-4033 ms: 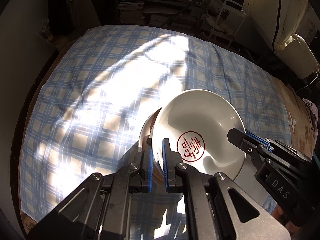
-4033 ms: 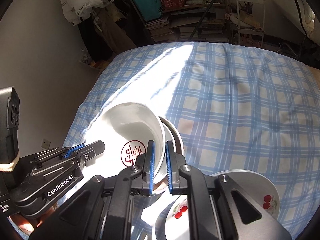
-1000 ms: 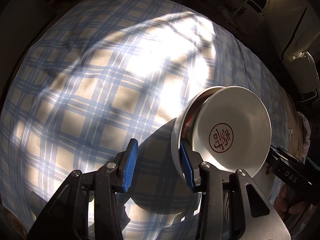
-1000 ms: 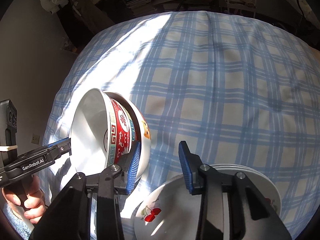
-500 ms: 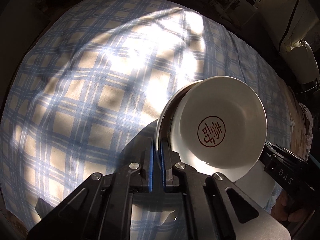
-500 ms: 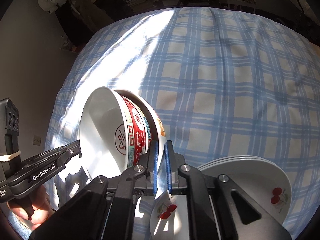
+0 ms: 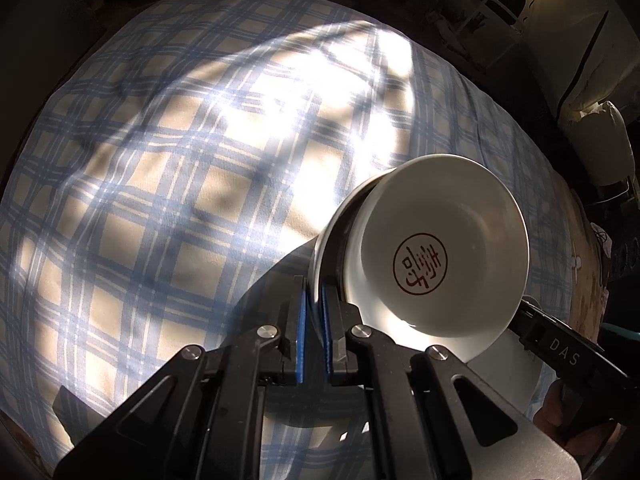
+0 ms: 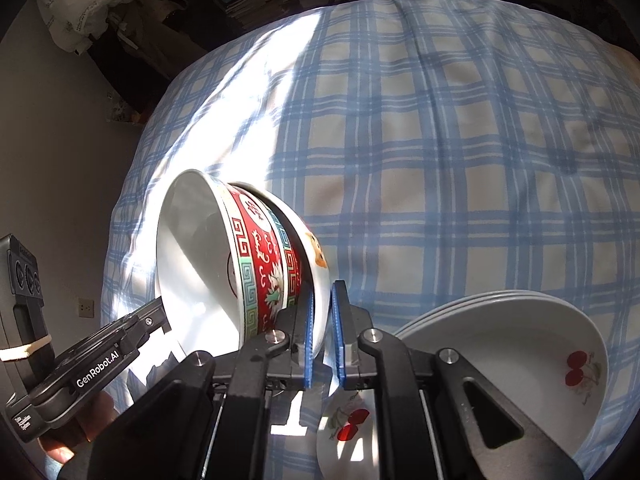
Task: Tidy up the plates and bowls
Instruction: 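Lift the bowl stack with both grippers and carry it onto the cherry plate stack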
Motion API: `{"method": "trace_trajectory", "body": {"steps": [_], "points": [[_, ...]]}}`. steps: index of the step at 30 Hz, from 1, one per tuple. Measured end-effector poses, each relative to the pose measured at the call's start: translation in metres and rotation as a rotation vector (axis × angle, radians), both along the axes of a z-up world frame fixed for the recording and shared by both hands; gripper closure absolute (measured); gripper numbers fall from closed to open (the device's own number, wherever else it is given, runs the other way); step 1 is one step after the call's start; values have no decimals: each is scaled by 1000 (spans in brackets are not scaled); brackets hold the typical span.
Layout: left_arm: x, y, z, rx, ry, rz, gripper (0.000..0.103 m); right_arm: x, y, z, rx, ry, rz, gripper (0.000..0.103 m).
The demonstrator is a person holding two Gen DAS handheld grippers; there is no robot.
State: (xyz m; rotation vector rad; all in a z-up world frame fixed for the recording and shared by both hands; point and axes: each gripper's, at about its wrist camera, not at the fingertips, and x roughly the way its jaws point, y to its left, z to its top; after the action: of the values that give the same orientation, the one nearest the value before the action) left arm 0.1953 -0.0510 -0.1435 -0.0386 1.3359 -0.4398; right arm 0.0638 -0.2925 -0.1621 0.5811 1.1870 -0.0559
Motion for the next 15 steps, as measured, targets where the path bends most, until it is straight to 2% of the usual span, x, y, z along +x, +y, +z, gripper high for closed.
{"method": "trace_trajectory", "body": {"steps": [8,10,12,15], "points": [[14,8,-7,-51,94,0,95,-1,10,7,-77,-19,26,91],[11,5,-5,-46,64,-20,97,0,14,8,-93,-19,33,92],[5,-3,1,-7,7,-58,97,0,13,10,-92,-16,24,92],[2,-5,6,0,-21,-72,98,-6,12,13,-95,-29,17,92]]}}
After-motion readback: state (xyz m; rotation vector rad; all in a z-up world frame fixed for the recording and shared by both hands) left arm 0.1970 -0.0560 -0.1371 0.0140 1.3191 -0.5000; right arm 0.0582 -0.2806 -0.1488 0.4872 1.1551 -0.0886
